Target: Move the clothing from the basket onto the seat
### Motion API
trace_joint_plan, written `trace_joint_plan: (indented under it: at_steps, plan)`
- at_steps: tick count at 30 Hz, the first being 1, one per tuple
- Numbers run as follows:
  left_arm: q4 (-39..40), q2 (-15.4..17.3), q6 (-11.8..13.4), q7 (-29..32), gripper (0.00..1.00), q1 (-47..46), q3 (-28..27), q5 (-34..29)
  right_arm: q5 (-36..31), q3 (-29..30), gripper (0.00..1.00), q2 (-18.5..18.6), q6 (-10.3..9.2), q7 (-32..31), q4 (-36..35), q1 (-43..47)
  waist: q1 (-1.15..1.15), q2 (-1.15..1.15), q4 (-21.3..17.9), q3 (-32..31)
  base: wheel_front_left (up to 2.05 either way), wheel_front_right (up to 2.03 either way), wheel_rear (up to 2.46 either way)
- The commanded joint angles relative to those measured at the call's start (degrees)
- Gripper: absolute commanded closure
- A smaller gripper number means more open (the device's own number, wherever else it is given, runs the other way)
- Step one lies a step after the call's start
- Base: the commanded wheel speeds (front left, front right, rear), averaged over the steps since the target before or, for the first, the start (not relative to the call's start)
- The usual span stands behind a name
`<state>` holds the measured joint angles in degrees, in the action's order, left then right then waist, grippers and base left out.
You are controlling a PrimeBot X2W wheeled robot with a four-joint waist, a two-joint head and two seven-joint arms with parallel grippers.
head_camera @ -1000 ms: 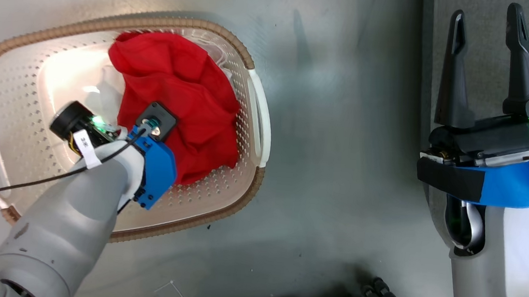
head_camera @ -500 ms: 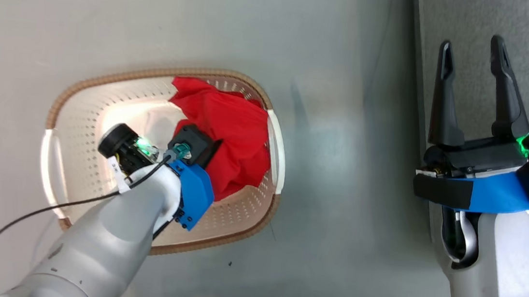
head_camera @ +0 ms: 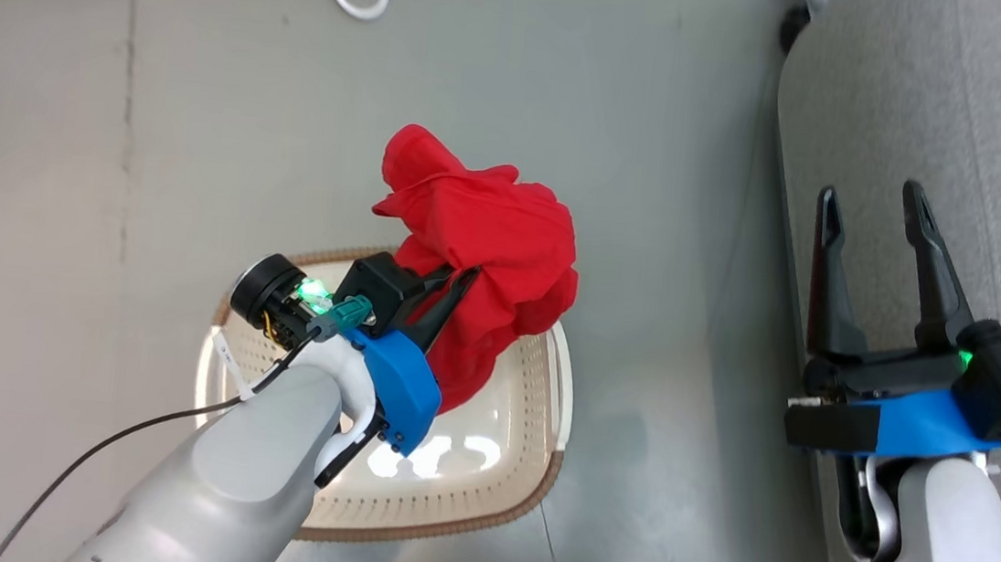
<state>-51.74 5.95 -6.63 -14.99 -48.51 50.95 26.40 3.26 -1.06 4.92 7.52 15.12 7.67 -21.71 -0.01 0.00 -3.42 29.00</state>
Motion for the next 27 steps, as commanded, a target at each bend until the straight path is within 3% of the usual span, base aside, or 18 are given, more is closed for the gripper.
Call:
trace_joint_plan:
  at_steps: [1,12,27]
  plan:
    - [2.2,0.6,0.5,-0.3,1.0,1.3,-1.4,-0.6,0.2,0.3,0.0,0.5,-0.06,0.0,0.5,1.8,0.01,0.0,1.8,-5.0,0.0,0.0,0.0]
    - [11.3,0.8,0.8,-0.3,1.0,4.2,-6.4,-2.2,1.2,0.6,0.0,1.1,-0.05,0.0,3.0,8.5,0.01,0.0,2.7,-16.7,0.0,0.0,0.0]
    - [15.2,-0.8,0.8,-0.1,1.0,3.0,-6.2,-1.8,2.0,-0.5,0.0,0.9,-0.05,0.0,4.4,15.6,0.01,0.0,3.0,-26.3,0.0,0.0,0.0]
